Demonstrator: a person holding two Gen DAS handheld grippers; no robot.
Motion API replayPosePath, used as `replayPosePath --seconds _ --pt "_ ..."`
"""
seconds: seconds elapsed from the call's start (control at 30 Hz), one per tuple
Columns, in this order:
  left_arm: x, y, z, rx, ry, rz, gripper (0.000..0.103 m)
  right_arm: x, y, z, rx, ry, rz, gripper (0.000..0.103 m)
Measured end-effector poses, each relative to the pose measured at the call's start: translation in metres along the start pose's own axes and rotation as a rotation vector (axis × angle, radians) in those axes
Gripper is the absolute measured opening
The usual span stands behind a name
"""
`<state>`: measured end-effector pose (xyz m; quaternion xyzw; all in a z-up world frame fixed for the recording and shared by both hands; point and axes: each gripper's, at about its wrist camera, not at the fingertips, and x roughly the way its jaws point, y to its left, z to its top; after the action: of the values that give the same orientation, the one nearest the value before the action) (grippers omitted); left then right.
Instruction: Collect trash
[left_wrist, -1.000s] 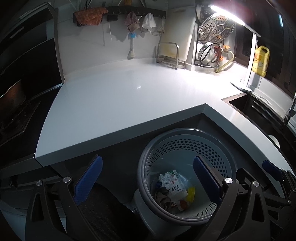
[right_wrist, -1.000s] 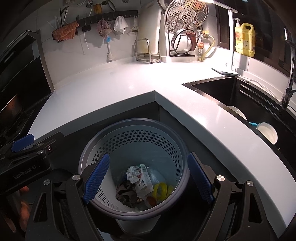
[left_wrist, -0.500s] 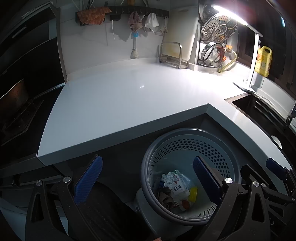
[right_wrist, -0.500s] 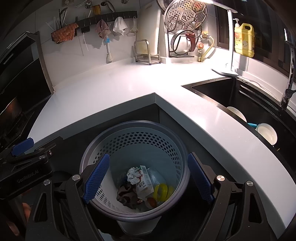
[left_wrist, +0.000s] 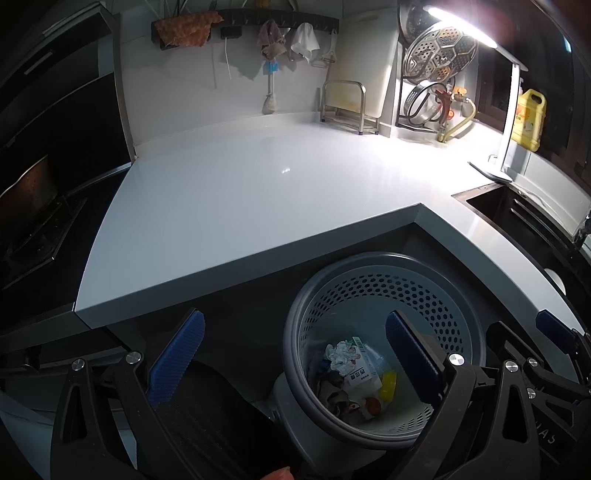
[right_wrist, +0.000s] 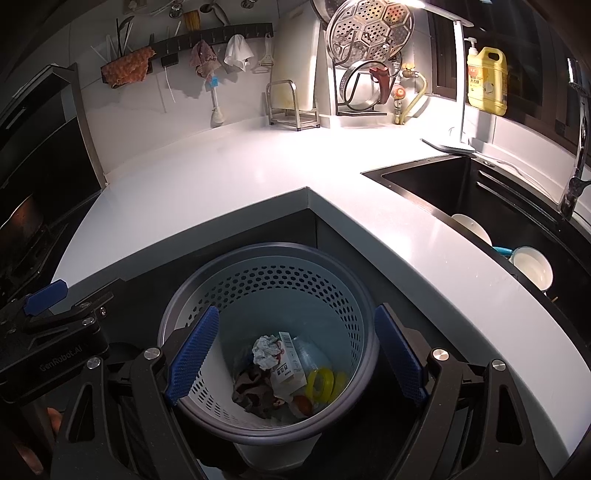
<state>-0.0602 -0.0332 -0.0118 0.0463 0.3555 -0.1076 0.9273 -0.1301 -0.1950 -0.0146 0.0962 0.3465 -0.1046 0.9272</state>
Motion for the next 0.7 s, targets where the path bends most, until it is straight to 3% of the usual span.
replayPosePath --seconds 0.7 --pt "0.0014 0.0012 -0.0017 0.01 0.008 0.007 0.097 0.0005 -0.002 0.0008 0.003 -0.001 -0.002 0.082"
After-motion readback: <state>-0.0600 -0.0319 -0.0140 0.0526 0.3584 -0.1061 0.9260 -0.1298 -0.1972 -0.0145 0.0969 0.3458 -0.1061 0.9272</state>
